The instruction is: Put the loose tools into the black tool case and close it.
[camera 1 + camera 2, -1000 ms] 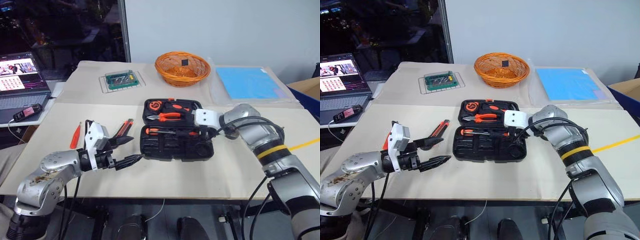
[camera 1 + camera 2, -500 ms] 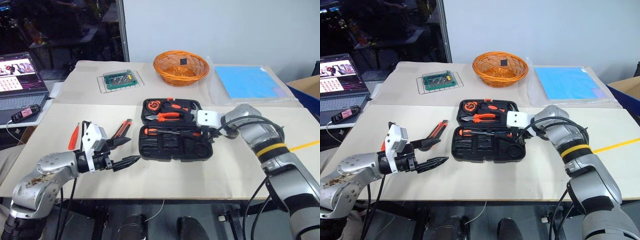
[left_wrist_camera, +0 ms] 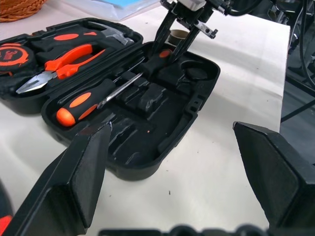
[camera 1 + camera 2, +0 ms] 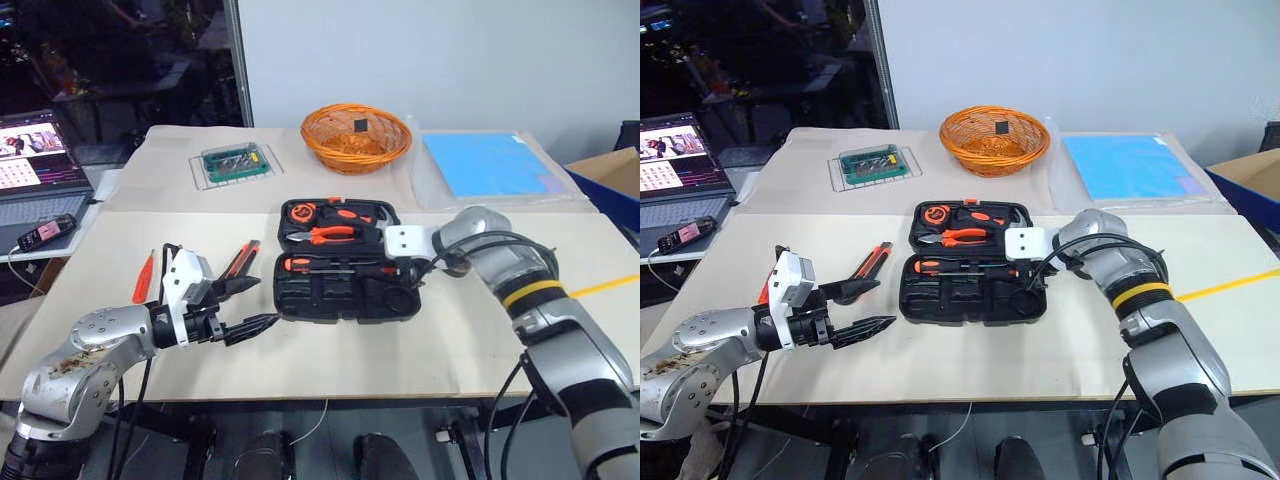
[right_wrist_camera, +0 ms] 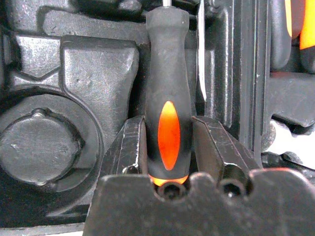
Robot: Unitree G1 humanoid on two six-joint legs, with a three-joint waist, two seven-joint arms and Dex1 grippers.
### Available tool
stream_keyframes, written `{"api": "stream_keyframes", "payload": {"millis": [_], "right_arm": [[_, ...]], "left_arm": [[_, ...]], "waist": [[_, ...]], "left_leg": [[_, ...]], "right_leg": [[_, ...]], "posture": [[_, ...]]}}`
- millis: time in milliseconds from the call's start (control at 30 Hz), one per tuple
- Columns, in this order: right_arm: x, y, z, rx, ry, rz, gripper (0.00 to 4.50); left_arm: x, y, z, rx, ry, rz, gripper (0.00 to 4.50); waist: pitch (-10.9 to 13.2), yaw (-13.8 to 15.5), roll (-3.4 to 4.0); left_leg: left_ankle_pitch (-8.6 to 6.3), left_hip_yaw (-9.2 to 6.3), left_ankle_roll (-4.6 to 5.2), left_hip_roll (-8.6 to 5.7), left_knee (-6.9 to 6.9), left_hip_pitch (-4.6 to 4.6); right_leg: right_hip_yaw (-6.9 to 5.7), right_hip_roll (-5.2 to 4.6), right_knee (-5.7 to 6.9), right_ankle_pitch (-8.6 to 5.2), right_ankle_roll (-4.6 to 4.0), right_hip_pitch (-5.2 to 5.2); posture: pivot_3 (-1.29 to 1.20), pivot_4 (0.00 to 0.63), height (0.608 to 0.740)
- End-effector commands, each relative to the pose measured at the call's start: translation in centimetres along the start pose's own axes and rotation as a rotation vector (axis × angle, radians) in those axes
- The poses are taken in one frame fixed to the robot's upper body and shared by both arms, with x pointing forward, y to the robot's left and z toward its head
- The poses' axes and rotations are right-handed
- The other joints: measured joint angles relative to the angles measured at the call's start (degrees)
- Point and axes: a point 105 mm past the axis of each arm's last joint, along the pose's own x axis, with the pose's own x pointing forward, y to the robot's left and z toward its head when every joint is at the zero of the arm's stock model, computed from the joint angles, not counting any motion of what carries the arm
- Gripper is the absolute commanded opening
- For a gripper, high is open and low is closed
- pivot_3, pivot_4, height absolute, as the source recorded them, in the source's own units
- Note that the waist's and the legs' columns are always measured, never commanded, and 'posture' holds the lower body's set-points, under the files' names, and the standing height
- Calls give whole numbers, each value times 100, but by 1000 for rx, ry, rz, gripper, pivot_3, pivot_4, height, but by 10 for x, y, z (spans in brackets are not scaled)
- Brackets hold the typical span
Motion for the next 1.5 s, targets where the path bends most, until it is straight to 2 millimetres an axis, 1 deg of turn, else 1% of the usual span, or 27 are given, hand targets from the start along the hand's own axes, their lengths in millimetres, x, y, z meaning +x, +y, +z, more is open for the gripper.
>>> {"api": "stream_keyframes", "payload": {"millis": [33,167,233,300,400,433,500,567,633,667,733,767,800,867,933,967,1033,1100,1167,1200,1267,1300,1367,1433,1467,1500], "right_arm": [[7,-4,8,7,5,2,1037],[12,-5,15,44,-13,14,1037],[13,-5,21,70,-45,24,2050],[12,-4,25,73,-68,35,2650],[4,-9,28,18,-85,-18,3685],[-1,-10,33,28,-122,-19,3901],[-17,-11,45,89,-234,-20,3901],[-31,-9,52,152,-329,-9,3901],[-40,-9,55,189,-392,-25,3342],[-44,-10,56,237,-433,-40,3152],[-49,-13,59,325,-510,-91,2376],[-50,-16,60,373,-538,-129,2105],[-48,-16,60,399,-550,-162,1754],[-36,-13,53,429,-525,-263,1000],[-24,-9,48,450,-503,-339,400],[-18,-6,46,461,-487,-367,11],[3,10,38,459,-416,-361,11],[25,33,30,416,-326,-289,11],[43,53,20,358,-242,-226,11],[48,58,18,318,-218,-213,11],[48,56,18,261,-200,-234,11],[46,52,19,233,-202,-254,11],[29,29,34,233,-293,-383,11],[-1,6,64,271,-528,-526,11],[-14,0,76,293,-620,-556,11],[-31,-5,83,374,-720,-552,11]], "left_arm": [[-1,-5,8,42,-21,-6,4249],[-1,-5,7,42,-20,-2,4249],[-1,-5,6,41,-19,0,4249],[-1,-5,6,40,-18,2,4249],[-2,-4,5,40,-16,4,4249],[-2,-3,5,39,-16,5,4249],[-2,-3,4,37,-14,5,4249],[-2,-3,3,35,-15,4,4249],[-2,-2,2,32,-16,4,4249],[-1,-2,2,32,-15,4,4249],[-1,0,2,32,-16,3,4249],[-1,0,2,32,-17,2,4249],[-1,1,2,34,-18,1,4249],[1,1,3,35,-21,-3,4249],[1,1,4,37,-22,-7,4249],[1,1,4,37,-21,-8,4249],[0,2,4,38,-18,-9,4249],[-1,3,4,39,-12,-8,4249],[-4,5,1,42,0,-3,4249],[-6,6,0,43,5,3,4249],[-9,10,-2,45,14,26,4249],[-11,12,-3,44,16,39,4249],[-14,20,-5,20,-4,99,4249],[-20,37,-9,-21,-28,223,4249],[-26,48,-11,-40,-43,296,4249],[-32,62,-12,-69,-63,395,4249]], "waist": [[0,-55,-1],[-1,-126,-2],[-1,-133,-2],[-1,-117,-1],[-1,-94,-1],[-1,-97,-2],[2,-83,-3],[5,-67,-4],[7,-55,-3],[7,-50,-3],[7,-40,-3],[7,-37,-3],[7,-35,-3],[7,-30,-4],[7,-25,-4],[7,-23,-4],[7,-22,-3],[7,-25,-3],[5,-40,-7],[4,-43,-7],[0,-48,-10],[-4,-47,-14],[-9,-49,-25],[-8,-58,-28],[-6,-60,-30],[1,-59,-27]], "left_leg": [[0,0,0,1,0,0],[5,2,-8,17,0,3],[8,2,-13,24,-1,4],[9,3,-16,26,-4,4],[9,3,-17,26,-8,4],[8,4,-17,25,-9,4],[7,7,-17,25,-9,3],[7,7,-18,24,-12,1],[7,7,-18,25,-15,-2],[7,7,-17,25,-15,-3],[7,6,-17,24,-15,-4],[7,6,-17,23,-15,-4],[6,6,-17,23,-15,-4],[5,5,-19,25,-18,-4],[5,6,-20,25,-28,-4],[5,6,-20,25,-30,-4],[5,9,-21,24,-33,-16],[6,13,-21,22,-33,-29],[6,18,-20,19,-33,-22],[6,16,-20,21,-33,-16],[5,13,-19,21,-33,6],[2,11,-20,21,-33,14],[2,9,-21,22,-33,16],[2,8,-21,26,-33,16],[2,9,-21,28,-33,15],[2,10,-21,29,-33,10]], "right_leg": [[-23,-9,1,3,-3,0],[-58,-10,5,10,-9,2],[-62,-5,9,11,-10,0],[-64,-3,11,12,-11,-4],[-70,-3,4,10,-11,-3],[-69,-4,3,10,-11,-3],[-68,-5,1,10,-11,-4],[-70,-6,1,10,-10,-6],[-70,-6,1,10,-10,-8],[-70,-7,1,10,-10,-8],[-71,-10,-2,10,-10,-7],[-70,-13,-3,10,-11,-8],[-70,-13,-4,10,-11,-9],[-70,-17,-4,10,-12,-11],[-69,-19,-6,9,-13,-15],[-68,-19,-6,8,-14,-16],[-67,-21,-6,8,-16,-27],[-65,-20,-5,8,-15,-41],[-65,-19,-6,7,-15,-36],[-69,-16,-10,7,-15,-26],[-75,-15,-17,5,-13,-18],[-78,-15,-21,1,-13,-14],[-80,-15,-20,1,-13,-13],[-83,-17,-21,2,-15,-13],[-82,-18,-20,3,-16,-13],[-81,-18,-17,5,-16,-10]], "posture": [[0,150,740],[0,150,740],[0,150,740],[0,150,740],[0,150,740],[0,150,740],[0,150,740],[0,150,740],[0,150,740],[0,150,740],[0,150,740],[0,150,740],[0,150,740],[0,150,740],[0,150,740],[0,150,740],[0,150,740],[0,150,740],[0,150,740],[0,150,740],[0,150,740],[0,150,740],[0,150,740],[0,150,740],[0,150,740],[0,150,740]]}}
